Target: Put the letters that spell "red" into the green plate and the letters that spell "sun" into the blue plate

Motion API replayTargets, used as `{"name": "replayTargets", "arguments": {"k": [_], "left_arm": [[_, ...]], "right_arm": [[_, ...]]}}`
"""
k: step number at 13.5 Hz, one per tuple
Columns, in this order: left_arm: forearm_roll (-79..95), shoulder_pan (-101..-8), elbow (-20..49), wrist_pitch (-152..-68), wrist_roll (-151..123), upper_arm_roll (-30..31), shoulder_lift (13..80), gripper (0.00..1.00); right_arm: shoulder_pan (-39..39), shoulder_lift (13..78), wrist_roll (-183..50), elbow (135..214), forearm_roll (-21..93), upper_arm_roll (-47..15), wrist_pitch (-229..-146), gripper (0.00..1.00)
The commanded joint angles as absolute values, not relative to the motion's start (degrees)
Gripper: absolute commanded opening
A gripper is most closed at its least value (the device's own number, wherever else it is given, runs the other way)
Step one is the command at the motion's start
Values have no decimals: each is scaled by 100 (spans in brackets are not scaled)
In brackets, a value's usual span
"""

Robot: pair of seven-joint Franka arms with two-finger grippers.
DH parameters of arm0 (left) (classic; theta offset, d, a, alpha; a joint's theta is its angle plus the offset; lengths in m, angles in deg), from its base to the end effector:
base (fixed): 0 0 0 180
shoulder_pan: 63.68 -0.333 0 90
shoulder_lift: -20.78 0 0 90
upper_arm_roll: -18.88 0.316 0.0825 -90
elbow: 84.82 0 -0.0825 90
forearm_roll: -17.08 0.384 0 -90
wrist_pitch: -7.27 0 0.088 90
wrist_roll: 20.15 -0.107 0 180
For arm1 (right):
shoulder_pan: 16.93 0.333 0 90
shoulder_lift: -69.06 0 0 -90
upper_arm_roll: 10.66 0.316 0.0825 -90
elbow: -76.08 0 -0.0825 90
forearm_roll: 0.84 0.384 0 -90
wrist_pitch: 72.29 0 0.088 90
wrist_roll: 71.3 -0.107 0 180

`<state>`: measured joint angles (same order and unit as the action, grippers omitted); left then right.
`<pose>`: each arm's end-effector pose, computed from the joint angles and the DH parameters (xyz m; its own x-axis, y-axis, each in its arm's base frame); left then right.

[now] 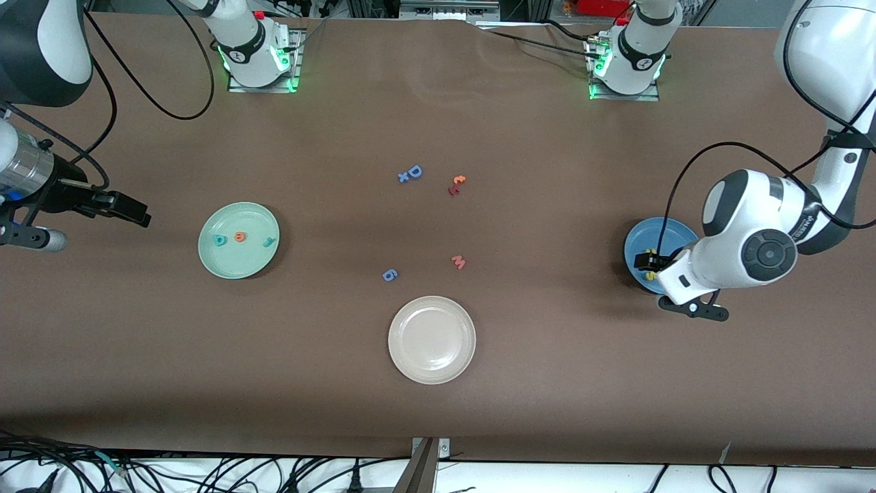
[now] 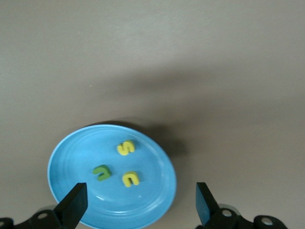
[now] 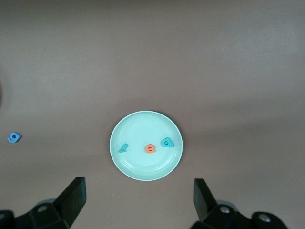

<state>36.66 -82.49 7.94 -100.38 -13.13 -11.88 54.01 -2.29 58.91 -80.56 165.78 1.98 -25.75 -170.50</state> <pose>0.6533 -0.0695 0.3053 0.9581 -0.1795 -0.2232 -0.1921 -0.9807 -0.0359 0.6131 0.0117 0.5390 0.9847 -0.1727 -0.0226 -0.1727 -0.9850 0.0010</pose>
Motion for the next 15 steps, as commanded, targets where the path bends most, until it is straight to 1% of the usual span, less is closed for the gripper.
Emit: {"name": "replayTargets", "arguments": {"k": [1, 4, 6, 7, 9, 11, 13, 15], "left_arm": [[3800, -7820, 309, -9505, -1066, -1013, 5400, 100], [3730, -7108, 210, -9442, -1066, -426, 5225, 100], [3677, -6940, 263, -9442, -1066, -276, 5023, 100], [3503, -6748, 272, -9442, -1083, 48, 4900, 100], [2897, -6204, 324, -9451, -1154, 890, 4549, 100], [2711, -5833, 517, -9451, -1408, 1393, 4084, 100], [2098, -5648, 710, -9451, -1505, 1964, 3496, 100], [1998, -5428, 1009, -9451, -1497, 2352, 2898, 100]], "right_arm": [[-216, 6018, -8158, 16714, 286, -2569, -17134, 100], [-199, 6018, -8158, 16652, 277, -2560, -17117, 100], [-199, 6018, -8088, 16635, 268, -2560, -17108, 100], [-199, 6018, -8088, 16617, 251, -2560, -17108, 100], [-199, 6010, -8079, 16547, 259, -2560, -17099, 100], [-190, 6001, -8061, 16485, 224, -2560, -17082, 100], [-190, 6001, -8070, 16485, 215, -2551, -17073, 100], [-190, 6001, -8070, 16485, 224, -2551, -17064, 100]]}}
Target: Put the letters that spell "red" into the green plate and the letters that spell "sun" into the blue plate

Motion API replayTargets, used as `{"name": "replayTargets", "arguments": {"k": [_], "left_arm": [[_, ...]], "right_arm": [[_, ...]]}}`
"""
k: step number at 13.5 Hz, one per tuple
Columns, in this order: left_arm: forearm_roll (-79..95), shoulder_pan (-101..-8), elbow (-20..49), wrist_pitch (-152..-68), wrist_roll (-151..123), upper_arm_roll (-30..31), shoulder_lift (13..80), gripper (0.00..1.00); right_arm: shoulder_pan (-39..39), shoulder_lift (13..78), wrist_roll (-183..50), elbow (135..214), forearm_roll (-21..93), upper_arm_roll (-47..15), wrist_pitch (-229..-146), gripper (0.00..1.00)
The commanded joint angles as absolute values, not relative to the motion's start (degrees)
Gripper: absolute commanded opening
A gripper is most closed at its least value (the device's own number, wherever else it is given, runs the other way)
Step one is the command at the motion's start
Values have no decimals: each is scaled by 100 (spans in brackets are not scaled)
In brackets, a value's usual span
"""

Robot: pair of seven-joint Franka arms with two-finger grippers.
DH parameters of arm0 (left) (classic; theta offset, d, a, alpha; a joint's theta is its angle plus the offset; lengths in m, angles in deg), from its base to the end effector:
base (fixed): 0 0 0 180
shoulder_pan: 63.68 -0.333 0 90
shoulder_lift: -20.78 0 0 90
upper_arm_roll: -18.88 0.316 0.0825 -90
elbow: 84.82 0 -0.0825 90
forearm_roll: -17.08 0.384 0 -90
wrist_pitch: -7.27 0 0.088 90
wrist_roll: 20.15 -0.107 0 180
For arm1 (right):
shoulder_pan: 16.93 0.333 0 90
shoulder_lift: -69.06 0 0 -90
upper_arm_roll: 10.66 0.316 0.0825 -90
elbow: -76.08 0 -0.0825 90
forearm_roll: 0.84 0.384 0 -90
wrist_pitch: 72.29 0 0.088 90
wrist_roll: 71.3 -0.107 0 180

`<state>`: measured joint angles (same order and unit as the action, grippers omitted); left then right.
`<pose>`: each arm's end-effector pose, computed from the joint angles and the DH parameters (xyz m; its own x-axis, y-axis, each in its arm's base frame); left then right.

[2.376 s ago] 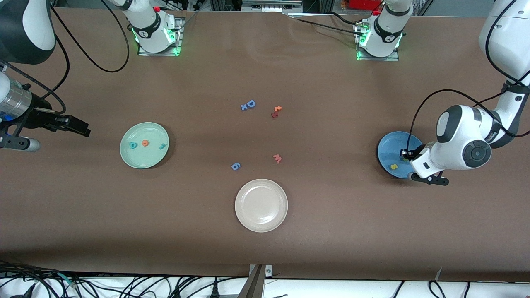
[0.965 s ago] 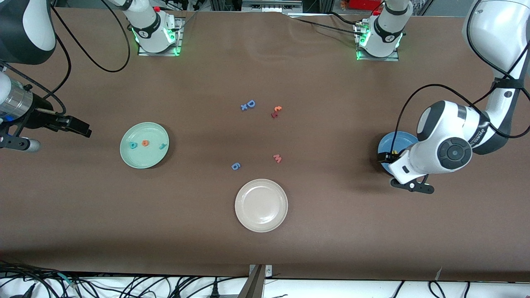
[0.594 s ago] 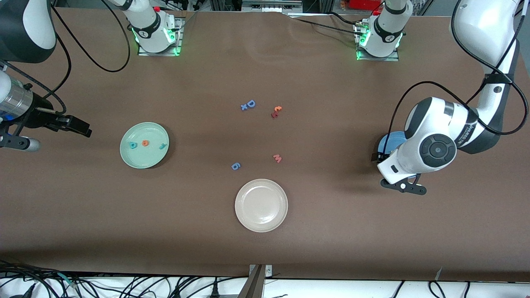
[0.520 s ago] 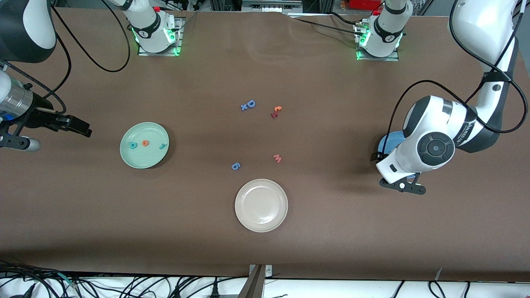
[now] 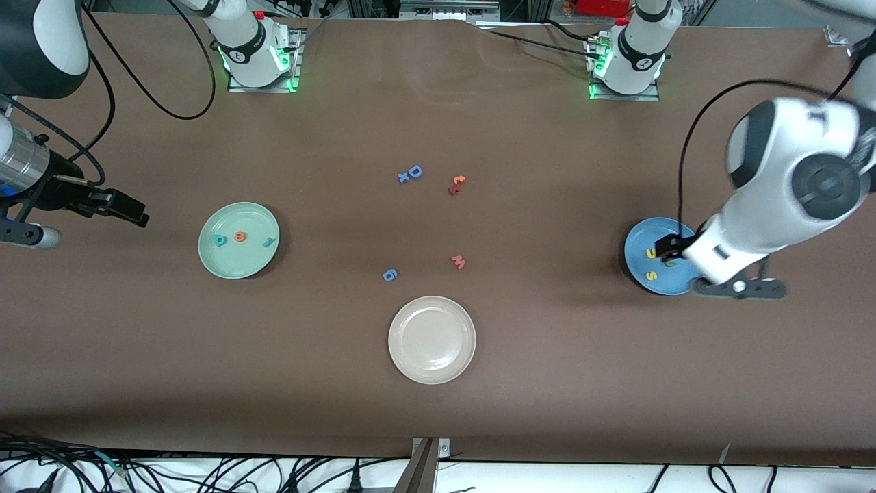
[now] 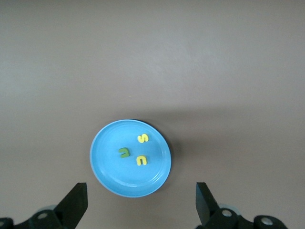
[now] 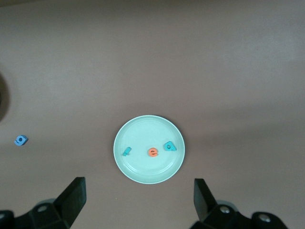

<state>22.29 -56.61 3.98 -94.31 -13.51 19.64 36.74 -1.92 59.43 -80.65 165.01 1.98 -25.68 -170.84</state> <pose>0.6375 -0.0634 0.4848 0.9989 -0.0132 -0.0454 -0.0175 -0.9951 -0.0973 0.6129 0.0161 0.5513 0.9861 -0.1661 0.0047 -0.1661 -0.9861 -0.0062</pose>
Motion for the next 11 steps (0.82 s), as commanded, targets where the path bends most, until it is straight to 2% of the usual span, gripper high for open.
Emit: {"name": "replayTargets", "arguments": {"k": [1, 4, 11], "left_arm": [[1902, -5384, 1141, -9451, -1505, 2484, 2669, 100], [1735, -5366, 1379, -9468, -1636, 2608, 2167, 100], [1708, -5392, 1379, -9635, -2384, 2714, 2025, 100]], "right_arm": [[-190, 6001, -8070, 16485, 215, -2551, -17064, 100], [-190, 6001, -8070, 16485, 224, -2551, -17064, 100], [-190, 6001, -8079, 16503, 224, -2551, -17021, 100]]}}
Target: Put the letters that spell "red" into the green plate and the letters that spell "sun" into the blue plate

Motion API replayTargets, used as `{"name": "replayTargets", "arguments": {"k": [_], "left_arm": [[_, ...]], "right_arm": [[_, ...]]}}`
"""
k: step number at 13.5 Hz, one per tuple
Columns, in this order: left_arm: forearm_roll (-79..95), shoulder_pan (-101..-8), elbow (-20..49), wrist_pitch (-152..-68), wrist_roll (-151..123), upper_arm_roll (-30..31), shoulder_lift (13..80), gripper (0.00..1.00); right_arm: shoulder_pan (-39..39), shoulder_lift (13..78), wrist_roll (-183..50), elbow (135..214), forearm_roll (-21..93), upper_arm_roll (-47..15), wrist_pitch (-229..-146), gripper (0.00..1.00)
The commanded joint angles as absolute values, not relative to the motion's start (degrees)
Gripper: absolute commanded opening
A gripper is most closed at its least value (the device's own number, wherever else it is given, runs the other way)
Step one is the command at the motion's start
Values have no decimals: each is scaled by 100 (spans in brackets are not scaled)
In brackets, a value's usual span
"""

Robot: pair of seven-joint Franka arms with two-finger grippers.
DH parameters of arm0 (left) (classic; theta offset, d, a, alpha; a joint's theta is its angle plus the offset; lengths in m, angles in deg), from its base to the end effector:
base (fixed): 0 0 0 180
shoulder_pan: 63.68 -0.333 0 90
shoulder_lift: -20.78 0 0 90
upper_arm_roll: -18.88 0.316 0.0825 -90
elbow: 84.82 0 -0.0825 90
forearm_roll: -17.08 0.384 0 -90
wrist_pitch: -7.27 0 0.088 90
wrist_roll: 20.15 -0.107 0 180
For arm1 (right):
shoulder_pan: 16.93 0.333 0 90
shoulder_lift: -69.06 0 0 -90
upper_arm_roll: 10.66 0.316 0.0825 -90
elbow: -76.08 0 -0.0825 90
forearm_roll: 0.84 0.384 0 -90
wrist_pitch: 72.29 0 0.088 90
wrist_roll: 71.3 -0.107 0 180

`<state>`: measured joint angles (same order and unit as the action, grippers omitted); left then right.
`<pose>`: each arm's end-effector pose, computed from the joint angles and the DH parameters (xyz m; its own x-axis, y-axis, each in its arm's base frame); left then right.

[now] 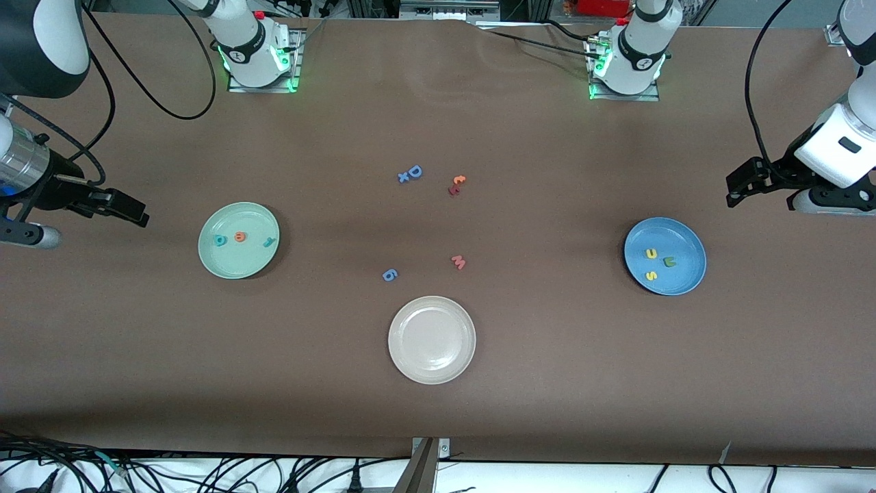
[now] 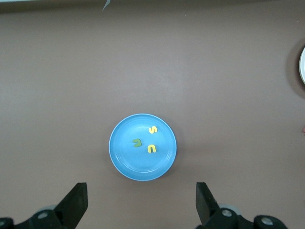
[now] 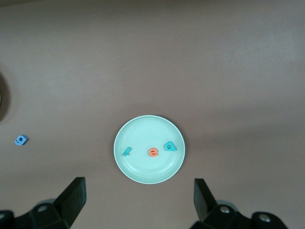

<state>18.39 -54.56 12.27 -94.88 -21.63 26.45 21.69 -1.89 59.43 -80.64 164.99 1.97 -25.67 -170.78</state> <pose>0.5746 -0.0141 0.5757 0.9957 -0.0578 0.0718 -0.0560 -0.9981 -0.0266 0.6128 0.0165 0.5514 0.9862 -0.1652 0.0040 -0.1652 -0.9862 -0.0059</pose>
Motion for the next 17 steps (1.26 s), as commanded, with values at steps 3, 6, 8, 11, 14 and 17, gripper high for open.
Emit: {"name": "replayTargets", "arguments": {"k": [3, 6, 8, 11, 14, 17], "left_arm": [[1655, -5375, 1397, -9653, -2419, 2818, 1963, 100], [1647, -5348, 1406, -9644, -2428, 2863, 1946, 100], [1629, -5357, 1371, -9461, -2490, 2863, 1954, 100], [1629, -5366, 1309, -9284, -2717, 2855, 1981, 100], [1620, -5366, 1300, -9205, -2762, 2846, 2007, 100], [1620, -5348, 1221, -9196, -2736, 2828, 2042, 100]], "right_arm": [[-181, 6001, -8061, 16494, 224, -2551, -17003, 100], [-190, 5992, -8053, 16485, 233, -2551, -17011, 100], [-190, 5992, -8088, 16476, 242, -2551, -17011, 100], [-190, 5992, -8088, 16468, 268, -2551, -17003, 100], [-190, 5983, -8070, 16389, 242, -2560, -17003, 100], [-190, 5983, -8061, 16380, 224, -2560, -17003, 100]]}}
